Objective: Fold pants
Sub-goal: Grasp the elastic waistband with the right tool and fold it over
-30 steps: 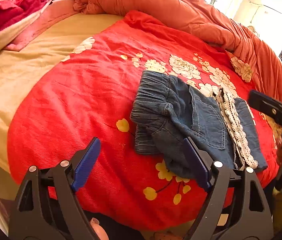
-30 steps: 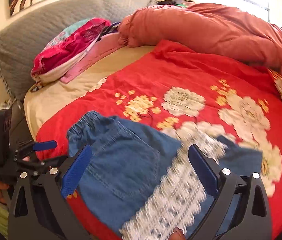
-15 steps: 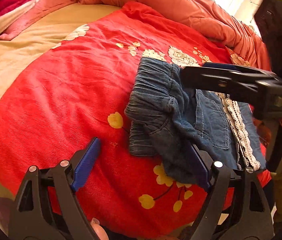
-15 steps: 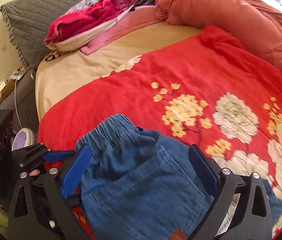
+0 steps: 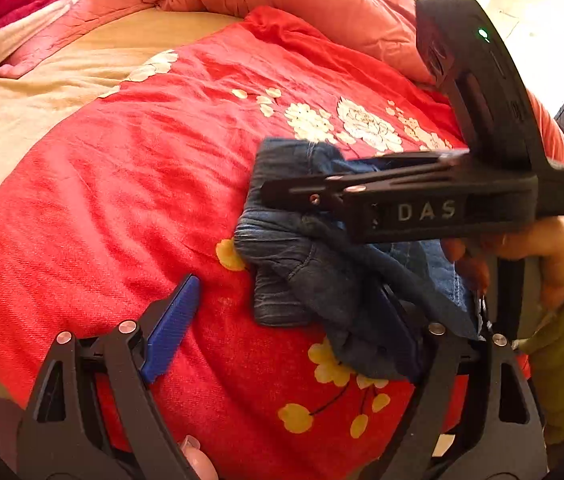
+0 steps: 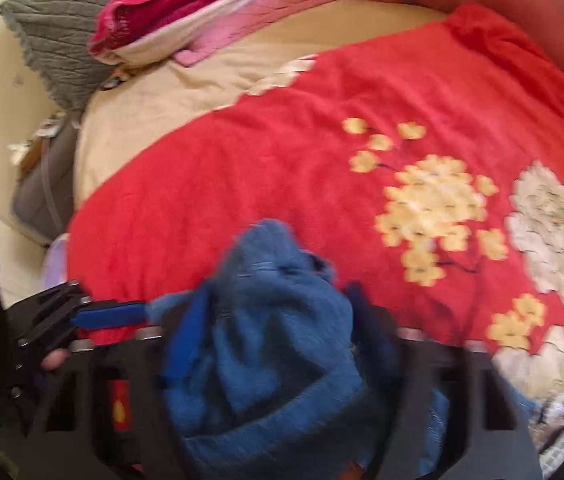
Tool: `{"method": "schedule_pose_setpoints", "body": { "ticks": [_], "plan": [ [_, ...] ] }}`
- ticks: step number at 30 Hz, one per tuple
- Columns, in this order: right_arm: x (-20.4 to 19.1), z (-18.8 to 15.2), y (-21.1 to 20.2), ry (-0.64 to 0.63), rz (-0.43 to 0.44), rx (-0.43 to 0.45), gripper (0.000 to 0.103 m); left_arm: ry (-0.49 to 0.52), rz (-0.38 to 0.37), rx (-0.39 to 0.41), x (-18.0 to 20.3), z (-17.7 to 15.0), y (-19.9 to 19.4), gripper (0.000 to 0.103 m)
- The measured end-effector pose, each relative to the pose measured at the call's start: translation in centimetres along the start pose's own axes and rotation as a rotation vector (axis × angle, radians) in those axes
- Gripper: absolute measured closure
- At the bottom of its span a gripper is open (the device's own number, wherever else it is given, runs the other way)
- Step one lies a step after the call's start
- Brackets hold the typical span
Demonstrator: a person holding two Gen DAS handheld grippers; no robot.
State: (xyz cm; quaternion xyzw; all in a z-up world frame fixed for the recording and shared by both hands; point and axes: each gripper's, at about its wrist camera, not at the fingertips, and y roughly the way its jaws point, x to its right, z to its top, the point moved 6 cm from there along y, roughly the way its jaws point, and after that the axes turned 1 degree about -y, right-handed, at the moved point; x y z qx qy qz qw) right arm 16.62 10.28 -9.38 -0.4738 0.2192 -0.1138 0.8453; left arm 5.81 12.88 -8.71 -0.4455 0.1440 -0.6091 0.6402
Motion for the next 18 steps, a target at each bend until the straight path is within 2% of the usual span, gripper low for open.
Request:
{"method": "schedule_pose_setpoints", "body": {
  "ticks": [4, 7, 10, 13, 18],
  "plan": [
    [-0.7, 0.1, -0.9, -0.024, -0.007, 0.032, 0.066, -0.023, -0.031, 0.038, 0.0, 0.3, -0.2, 0.027],
    [-0.5, -0.1, -2.4, 0.006, 0.028, 0.079, 0.07, -0.048, -0.077, 0.06, 0.1, 0.4, -0.9, 0.028],
    [-0.4, -0.4, -4.1, 0.033, 0.055, 0.126, 0.071, -0.08, -0.124, 0.064, 0.3, 0.3, -1.4, 0.029],
    [-0.4, -0.7, -5.9, 0.053, 0.081, 0.169, 0.072, -0.14, -0.201, 0.058, 0.6, 0.1, -2.1, 0.029],
    [0.1, -1.5, -8.8, 0.075, 0.102, 0.229, 0.072, -0.184, -0.263, 0.035, 1.9, -0.2, -2.3, 0.029]
  ]
}}
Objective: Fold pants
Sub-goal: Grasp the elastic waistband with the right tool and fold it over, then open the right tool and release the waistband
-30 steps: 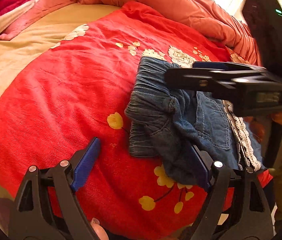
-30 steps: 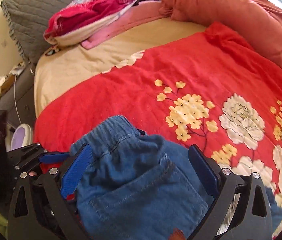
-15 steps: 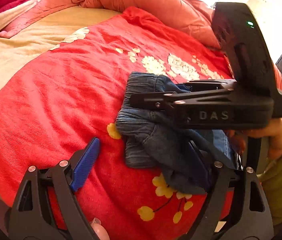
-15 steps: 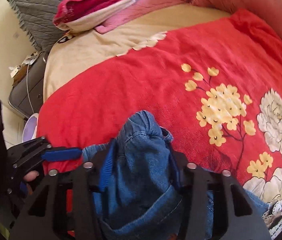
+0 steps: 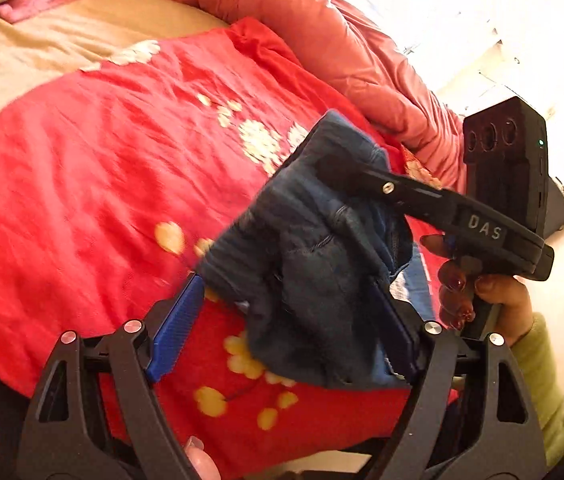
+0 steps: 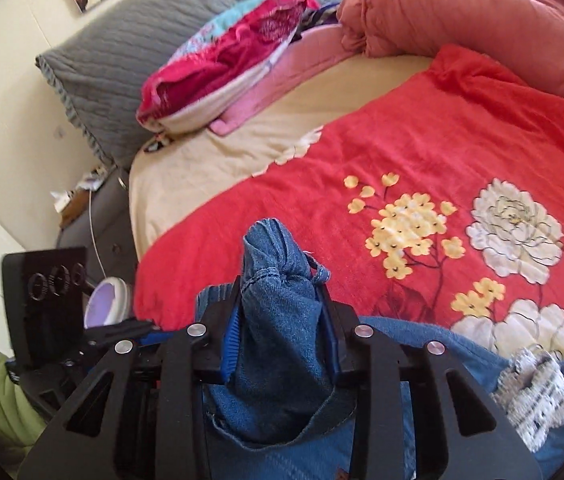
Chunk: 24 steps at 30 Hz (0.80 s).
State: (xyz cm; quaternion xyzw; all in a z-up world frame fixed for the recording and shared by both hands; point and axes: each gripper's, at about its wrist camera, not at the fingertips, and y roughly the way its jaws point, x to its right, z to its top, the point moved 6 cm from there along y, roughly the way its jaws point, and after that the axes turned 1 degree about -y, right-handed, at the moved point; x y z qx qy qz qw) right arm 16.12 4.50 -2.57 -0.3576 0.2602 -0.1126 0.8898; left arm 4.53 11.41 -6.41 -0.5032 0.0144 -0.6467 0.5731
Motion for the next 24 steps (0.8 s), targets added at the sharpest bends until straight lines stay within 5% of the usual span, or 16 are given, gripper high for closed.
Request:
{"method": "schedule_pose_setpoints", "body": {
  "ticks": [7, 24],
  "plan": [
    [1.1, -0.9, -3.5, 0.024, 0.021, 0.067, 0.072, -0.045, -0.042, -0.051, 2.4, -0.4, 1.9, 0.029],
    [7.0, -4.8, -12.0, 0.123, 0.006, 0.221, 0.072, 0.112, -0.079, -0.083, 11.6, -0.9, 4.6, 0.034]
  ]
}}
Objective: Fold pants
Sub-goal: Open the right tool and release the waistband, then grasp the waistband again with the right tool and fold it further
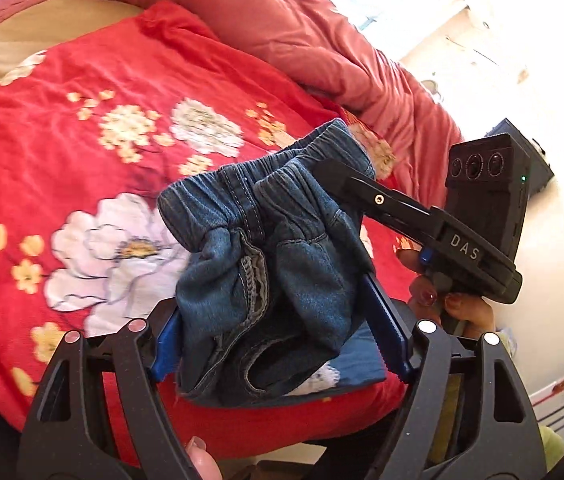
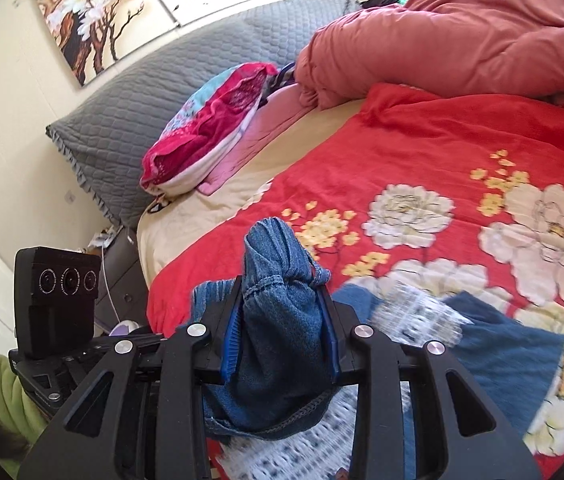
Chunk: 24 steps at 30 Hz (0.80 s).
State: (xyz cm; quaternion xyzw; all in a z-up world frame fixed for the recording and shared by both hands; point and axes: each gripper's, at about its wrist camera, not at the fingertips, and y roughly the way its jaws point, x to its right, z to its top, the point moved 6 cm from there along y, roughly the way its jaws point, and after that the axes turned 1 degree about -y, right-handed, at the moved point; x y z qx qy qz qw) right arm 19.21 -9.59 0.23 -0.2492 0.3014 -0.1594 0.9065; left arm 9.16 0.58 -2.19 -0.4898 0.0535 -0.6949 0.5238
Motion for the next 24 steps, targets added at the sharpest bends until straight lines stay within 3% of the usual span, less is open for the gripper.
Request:
{"method": "schedule_pose_setpoints", "body": {
  "ticks": [6, 12, 15, 18, 21, 24],
  "plan": [
    [1.9, -1.1, -2.7, 0.035, -0.01, 0.044, 0.07, 0.045, -0.024, -0.028, 2.5, -0.8, 1.9, 0.034],
    [4.6, -2.6, -5.3, 0.092, -0.079, 0.104, 0.043, 0.119, -0.107, -0.074, 4.8, -2.3, 3.0, 0.034],
    [6.2, -3.7, -6.9, 0.146, -0.114, 0.129, 0.038, 0.176, -0.186, -0.105, 6.2, -3.5, 2.8, 0.034],
    [6.9, -4.9, -8.3, 0.163, -0.158, 0.136, 0.034, 0.227, -0.228, -0.075, 6.7, -3.6, 1.3, 0.034],
    [6.6, -5.5, -8.9, 0.167, -0.189, 0.137, 0.029, 0.255, -0.131, -0.014, 5.6, -2.4, 0.3, 0.034],
    [5.4, -5.6, -8.4, 0.124, -0.218, 0.114, 0.027, 0.265, 0.089, 0.035, 3.0, -0.9, 0.5, 0.034]
  ]
}}
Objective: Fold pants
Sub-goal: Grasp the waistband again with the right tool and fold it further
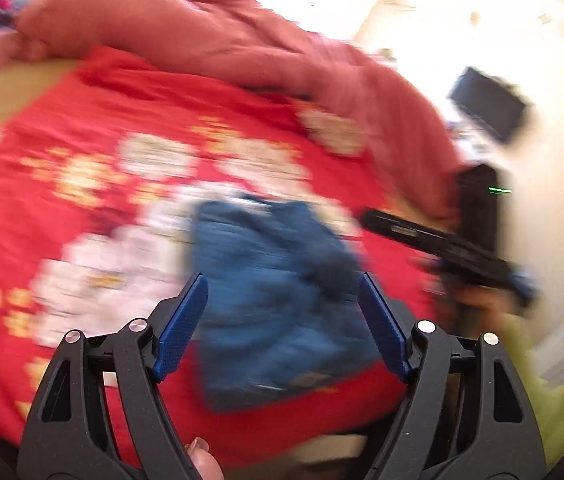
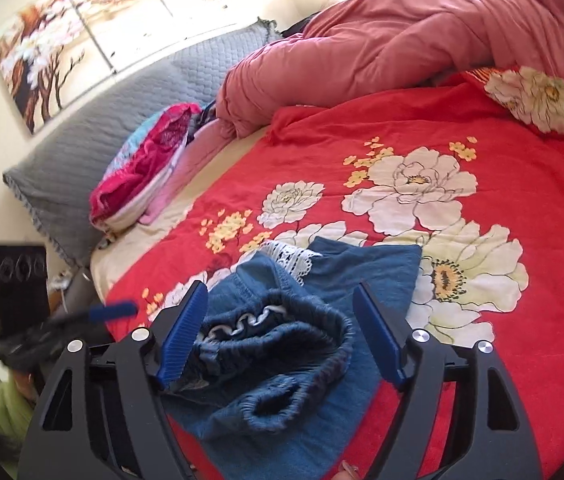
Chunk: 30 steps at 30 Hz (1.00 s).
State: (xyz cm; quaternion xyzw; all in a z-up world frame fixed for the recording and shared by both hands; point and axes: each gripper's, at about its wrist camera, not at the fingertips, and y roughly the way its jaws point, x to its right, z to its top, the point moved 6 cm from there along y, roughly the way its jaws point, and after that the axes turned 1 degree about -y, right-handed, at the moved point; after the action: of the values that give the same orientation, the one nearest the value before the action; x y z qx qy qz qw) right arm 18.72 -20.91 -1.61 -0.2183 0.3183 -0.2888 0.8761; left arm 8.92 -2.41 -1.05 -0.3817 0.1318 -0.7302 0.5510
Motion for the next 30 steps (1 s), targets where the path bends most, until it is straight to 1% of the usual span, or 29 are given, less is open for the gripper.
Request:
{"method": "schedule_pose_setpoints", "body": {
  "ticks": [1, 2, 4, 7, 8, 10, 11, 13, 14, 16, 17, 18, 20, 21, 22, 23, 24, 25, 26, 27, 28, 29, 30],
  "plan": [
    [-0.5, -0.2, 0.2, -0.018, -0.001, -0.011, 0.024, 0.013, 0.068, -0.002, -0.7, 0.0, 0.4, 0.034],
    [-0.8, -0.4, 0.6, -0.034, -0.008, -0.025, 0.023, 0.02, 0.093, -0.001, -1.0, 0.1, 0.6, 0.034],
    [-0.9, -1.4, 1.3, -0.051, -0.054, -0.069, 0.022, 0.02, 0.121, -0.017, -1.4, -0.1, 1.2, 0.034],
    [-0.2, -3.5, 1.6, -0.074, -0.116, -0.122, 0.024, 0.041, 0.102, -0.053, -0.6, -0.9, 2.4, 0.034],
    [0.2, -4.1, 1.5, -0.083, -0.148, -0.14, 0.024, 0.054, 0.096, -0.059, -0.3, -1.2, 2.6, 0.034],
    [1.7, -5.5, 1.2, -0.091, -0.246, -0.187, 0.024, 0.086, 0.074, -0.085, 0.6, -2.0, 3.6, 0.034],
    [2.2, -6.0, 1.2, -0.084, -0.258, -0.2, 0.024, 0.104, 0.074, -0.111, 1.0, -2.6, 4.3, 0.034],
    [3.0, -6.7, 0.8, -0.033, -0.233, -0.195, 0.024, 0.11, 0.077, -0.139, 1.3, -3.4, 5.2, 0.034],
    [2.9, -6.7, 0.5, -0.028, -0.227, -0.188, 0.024, 0.107, 0.076, -0.139, 1.2, -3.6, 5.2, 0.034],
    [2.4, -5.9, -0.5, -0.042, -0.22, -0.141, 0.024, 0.106, 0.078, -0.117, 1.2, -3.3, 4.5, 0.034],
    [2.2, -5.1, -1.1, -0.039, -0.2, -0.106, 0.024, 0.11, 0.078, -0.099, 1.3, -2.9, 4.0, 0.034],
    [2.2, -4.5, -1.3, -0.029, -0.186, -0.091, 0.024, 0.114, 0.08, -0.084, 1.4, -2.6, 3.4, 0.034],
    [2.4, -3.5, -1.1, -0.04, -0.189, -0.09, 0.029, 0.129, 0.085, -0.046, 1.9, -1.6, 2.3, 0.034],
    [2.5, -3.1, -0.6, -0.079, -0.212, -0.113, 0.038, 0.137, 0.081, -0.037, 2.1, -1.3, 2.1, 0.034],
    [2.5, -2.9, -0.1, -0.106, -0.223, -0.136, 0.044, 0.144, 0.078, -0.034, 2.5, -1.0, 2.1, 0.034],
    [2.5, -2.8, 0.6, -0.128, -0.221, -0.163, 0.047, 0.15, 0.072, -0.037, 2.8, -0.9, 2.3, 0.035],
    [2.5, -2.7, 1.6, -0.163, -0.213, -0.203, 0.051, 0.155, 0.067, -0.042, 3.1, -0.9, 2.6, 0.037],
    [2.3, -2.7, 2.2, -0.19, -0.21, -0.225, 0.052, 0.164, 0.059, -0.046, 3.4, -1.0, 3.1, 0.041],
    [2.2, -2.8, 2.5, -0.21, -0.204, -0.24, 0.053, 0.171, 0.061, -0.053, 3.7, -1.1, 3.5, 0.044],
    [2.0, -2.8, 3.2, -0.238, -0.191, -0.259, 0.057, 0.175, 0.064, -0.067, 3.8, -1.3, 4.2, 0.047],
    [1.8, -2.8, 3.7, -0.252, -0.178, -0.271, 0.063, 0.175, 0.064, -0.087, 3.8, -1.7, 4.9, 0.049],
    [1.6, -2.8, 4.1, -0.262, -0.164, -0.285, 0.065, 0.165, 0.056, -0.118, 3.9, -2.3, 5.9, 0.05],
    [1.4, -2.9, 4.6, -0.276, -0.161, -0.299, 0.071, 0.161, 0.056, -0.132, 3.9, -2.7, 6.3, 0.05]
  ]
}}
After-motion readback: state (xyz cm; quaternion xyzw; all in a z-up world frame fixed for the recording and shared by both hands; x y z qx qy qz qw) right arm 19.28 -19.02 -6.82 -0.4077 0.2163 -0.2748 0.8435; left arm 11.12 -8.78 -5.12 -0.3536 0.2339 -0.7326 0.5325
